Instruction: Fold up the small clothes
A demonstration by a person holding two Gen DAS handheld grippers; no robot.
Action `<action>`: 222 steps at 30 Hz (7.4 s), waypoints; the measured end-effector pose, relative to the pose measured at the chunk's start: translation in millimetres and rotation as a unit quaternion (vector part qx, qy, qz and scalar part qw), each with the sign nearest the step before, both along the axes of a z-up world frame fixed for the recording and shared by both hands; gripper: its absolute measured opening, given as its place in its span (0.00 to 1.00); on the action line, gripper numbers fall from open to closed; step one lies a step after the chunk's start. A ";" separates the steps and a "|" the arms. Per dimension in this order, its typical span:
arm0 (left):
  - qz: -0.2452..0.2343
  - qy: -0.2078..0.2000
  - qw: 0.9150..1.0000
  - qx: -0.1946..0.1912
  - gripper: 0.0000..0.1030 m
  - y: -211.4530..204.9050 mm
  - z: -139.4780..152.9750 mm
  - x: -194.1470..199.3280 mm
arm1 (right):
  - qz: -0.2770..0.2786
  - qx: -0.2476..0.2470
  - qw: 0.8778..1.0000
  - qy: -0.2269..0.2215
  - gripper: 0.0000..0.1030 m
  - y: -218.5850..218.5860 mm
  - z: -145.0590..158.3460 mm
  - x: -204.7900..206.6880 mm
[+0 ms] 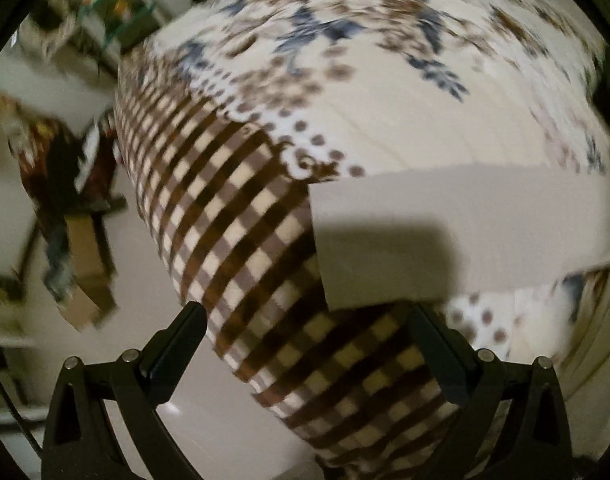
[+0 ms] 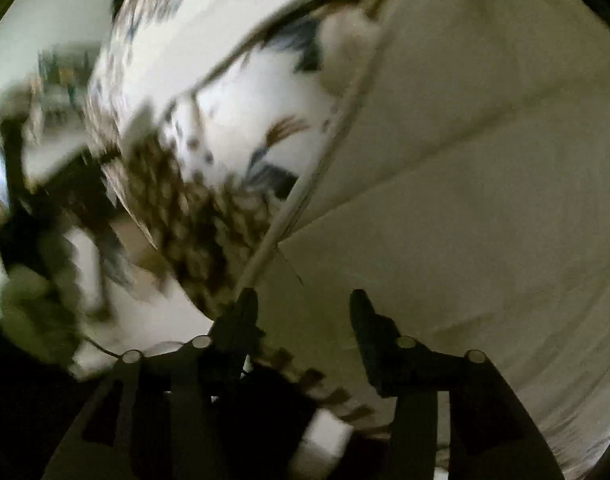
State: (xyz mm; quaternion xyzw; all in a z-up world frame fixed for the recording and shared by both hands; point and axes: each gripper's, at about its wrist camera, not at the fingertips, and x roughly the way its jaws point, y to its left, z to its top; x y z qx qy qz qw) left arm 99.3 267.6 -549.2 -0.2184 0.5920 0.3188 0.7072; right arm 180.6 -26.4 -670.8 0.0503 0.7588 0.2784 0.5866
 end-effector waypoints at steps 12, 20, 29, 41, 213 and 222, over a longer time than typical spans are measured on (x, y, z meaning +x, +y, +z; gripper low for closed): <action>0.140 -0.085 0.978 -0.130 0.67 45.2 -58.2 22.5 | -0.267 -0.064 0.961 -0.014 0.49 -179.6 8.2 50.8; -0.038 -0.080 0.996 0.028 0.05 -25.3 32.6 63.8 | -0.289 -0.079 0.954 -0.021 0.49 -209.3 17.4 43.2; -0.465 -0.135 0.874 0.037 0.05 -287.5 108.1 85.6 | -0.349 -0.100 0.932 -0.014 0.49 -248.6 21.0 5.7; -0.653 -0.116 0.747 -0.045 0.05 -458.3 72.0 24.6 | -0.412 -0.133 0.901 -0.013 0.49 -349.4 29.6 -49.9; -0.215 0.166 0.910 -0.312 0.59 -367.1 -89.0 336.4 | -0.352 -0.107 0.927 -0.078 0.05 -275.8 31.2 87.9; -0.280 0.097 0.930 -0.218 0.04 -364.9 -59.0 322.1 | -0.384 -0.094 0.916 -0.076 0.05 -278.4 23.4 79.9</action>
